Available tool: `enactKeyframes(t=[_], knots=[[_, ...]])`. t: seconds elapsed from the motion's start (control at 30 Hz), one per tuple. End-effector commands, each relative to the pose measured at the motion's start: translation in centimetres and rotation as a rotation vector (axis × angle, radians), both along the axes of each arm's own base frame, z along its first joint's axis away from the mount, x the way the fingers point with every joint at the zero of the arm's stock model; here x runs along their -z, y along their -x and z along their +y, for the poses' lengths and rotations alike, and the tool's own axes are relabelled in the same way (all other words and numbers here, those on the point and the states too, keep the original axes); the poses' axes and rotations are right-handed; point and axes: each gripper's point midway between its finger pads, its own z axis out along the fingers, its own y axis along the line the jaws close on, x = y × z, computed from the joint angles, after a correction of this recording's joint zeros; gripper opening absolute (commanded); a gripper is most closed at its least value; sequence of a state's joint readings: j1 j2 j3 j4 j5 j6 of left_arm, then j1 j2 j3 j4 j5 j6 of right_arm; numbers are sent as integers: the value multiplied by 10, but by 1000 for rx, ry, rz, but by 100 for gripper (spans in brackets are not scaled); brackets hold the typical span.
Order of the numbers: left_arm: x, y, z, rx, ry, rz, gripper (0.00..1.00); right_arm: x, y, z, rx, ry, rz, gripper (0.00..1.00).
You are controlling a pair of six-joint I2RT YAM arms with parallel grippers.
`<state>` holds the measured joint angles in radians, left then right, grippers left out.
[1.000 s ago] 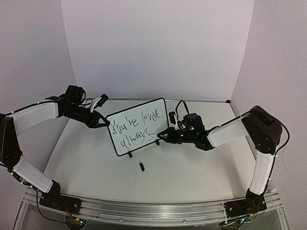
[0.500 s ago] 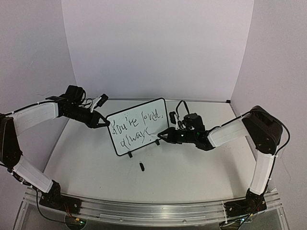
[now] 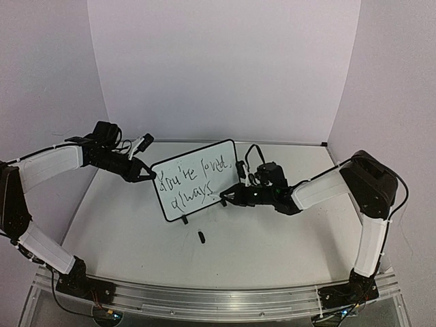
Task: Write a sentence on the whiteboard
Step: Write a sentence on the whiteboard, then place the whiteboard at the center of the board.
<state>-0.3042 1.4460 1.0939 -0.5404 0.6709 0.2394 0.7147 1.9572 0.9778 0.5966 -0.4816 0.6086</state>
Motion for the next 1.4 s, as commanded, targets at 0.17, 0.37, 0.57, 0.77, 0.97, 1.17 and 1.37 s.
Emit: enactKeyframes(t=[0.17,0.37,0.57,0.77,0.97,1.17,1.37], knots=[[10,-7,6,-22,-72,-9,0,-56,2,-7,33,-93,-101,0],[9,-7,5,-21,-69,-10,0,-45,3,-17,68,-65,-89,0],[9,-7,5,-21,-70,-10,0,-29,-6,-22,102,-37,-74,0],[9,-6,5,-21,-71,-10,0,-22,-11,-22,107,-27,-66,0],[10,-6,5,-21,-71,-9,0,-20,-17,-22,116,-20,-71,0],[10,-6,5,-20,-71,-8,0,-17,-21,-20,116,-18,-70,0],[9,-7,5,-19,-71,-10,0,-16,-23,-20,120,-15,-73,0]])
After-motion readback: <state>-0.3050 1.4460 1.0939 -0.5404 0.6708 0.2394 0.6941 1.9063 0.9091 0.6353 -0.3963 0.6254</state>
